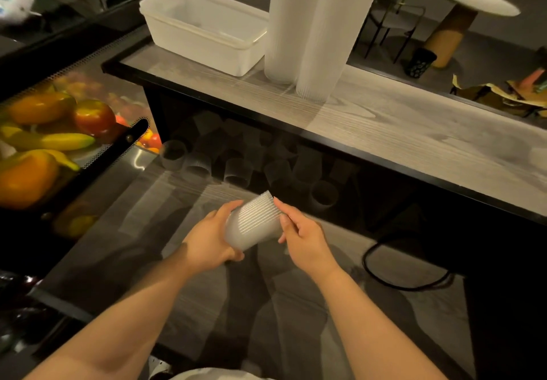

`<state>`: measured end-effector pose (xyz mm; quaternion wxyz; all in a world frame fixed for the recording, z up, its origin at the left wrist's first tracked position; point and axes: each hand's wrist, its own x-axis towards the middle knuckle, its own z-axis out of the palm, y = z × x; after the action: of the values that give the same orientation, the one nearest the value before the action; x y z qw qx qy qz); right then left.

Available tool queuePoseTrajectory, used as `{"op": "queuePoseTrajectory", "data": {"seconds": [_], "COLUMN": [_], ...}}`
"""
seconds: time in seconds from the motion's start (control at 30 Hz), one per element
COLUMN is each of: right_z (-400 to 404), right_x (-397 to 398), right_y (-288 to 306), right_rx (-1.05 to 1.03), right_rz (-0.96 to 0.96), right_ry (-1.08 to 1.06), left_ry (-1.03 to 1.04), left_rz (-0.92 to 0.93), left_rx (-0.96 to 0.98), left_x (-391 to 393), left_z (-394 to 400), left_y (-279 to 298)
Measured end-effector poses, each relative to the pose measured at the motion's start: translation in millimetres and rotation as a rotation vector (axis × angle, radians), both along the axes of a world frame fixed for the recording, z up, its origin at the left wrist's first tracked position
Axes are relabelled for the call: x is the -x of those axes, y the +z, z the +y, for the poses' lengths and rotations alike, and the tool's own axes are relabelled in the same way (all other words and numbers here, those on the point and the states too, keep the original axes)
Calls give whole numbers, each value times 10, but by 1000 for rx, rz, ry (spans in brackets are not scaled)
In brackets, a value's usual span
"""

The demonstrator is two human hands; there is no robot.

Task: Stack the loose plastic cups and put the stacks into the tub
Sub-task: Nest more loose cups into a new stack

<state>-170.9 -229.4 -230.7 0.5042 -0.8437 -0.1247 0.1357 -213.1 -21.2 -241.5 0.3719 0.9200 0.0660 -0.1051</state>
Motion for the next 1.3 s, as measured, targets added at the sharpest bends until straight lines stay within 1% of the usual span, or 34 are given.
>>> {"op": "queuePoseTrajectory", "data": {"seconds": [0.07, 0.17, 0.3, 0.37, 0.47, 0.53, 0.63, 0.77, 0.83, 0.93, 1.0, 1.03, 1.1, 1.17, 1.2, 1.27, 1.3], "right_z": [-8, -19, -135, -241, -370, -428, -471, -463, -454, -413, -367, -333, -230, -73, 15, 185, 260], "right_x": [-3, -48, -285, -469, -742, -895, -1042, -1099, -1080, -993, -895, -838, -725, -626, -587, -512, -476], "right_y": [8, -85, -324, -420, -486, -518, -612, -714, -727, -614, -452, -359, -160, 46, 137, 281, 331], "right_rx": [33, 170, 331, 502, 770, 875, 917, 941, 946, 946, 864, 767, 484, 157, 31, -153, -227], "right_rz": [33, -8, -89, -114, 5, 63, 76, 81, 40, -95, -157, -160, -112, 25, 113, 257, 298], "right_ry": [44, 102, -79, -147, -145, -73, 15, 40, 42, 2, -93, -158, -271, -331, -337, -320, -300], "left_ry": [31, 49, 91, 106, 123, 131, 145, 159, 170, 182, 189, 190, 187, 179, 177, 179, 178], "left_rz": [63, 157, 216, 238, 235, 225, 205, 193, 181, 176, 177, 175, 167, 159, 153, 141, 132], "left_rx": [2, -21, 43, 63, 63, 66, 68, 49, 50, 54, 65, 74, 91, 90, 89, 103, 112], "left_x": [23, 89, 193, 235, 276, 280, 293, 292, 274, 246, 235, 231, 225, 220, 218, 231, 244], "left_z": [33, 79, 156, 201, 248, 269, 292, 384, 440, 519, 572, 595, 621, 622, 618, 611, 610], "left_y": [-23, -99, -180, -198, -164, -126, -50, -8, 0, -13, -40, -52, -67, -65, -66, -68, -73]}}
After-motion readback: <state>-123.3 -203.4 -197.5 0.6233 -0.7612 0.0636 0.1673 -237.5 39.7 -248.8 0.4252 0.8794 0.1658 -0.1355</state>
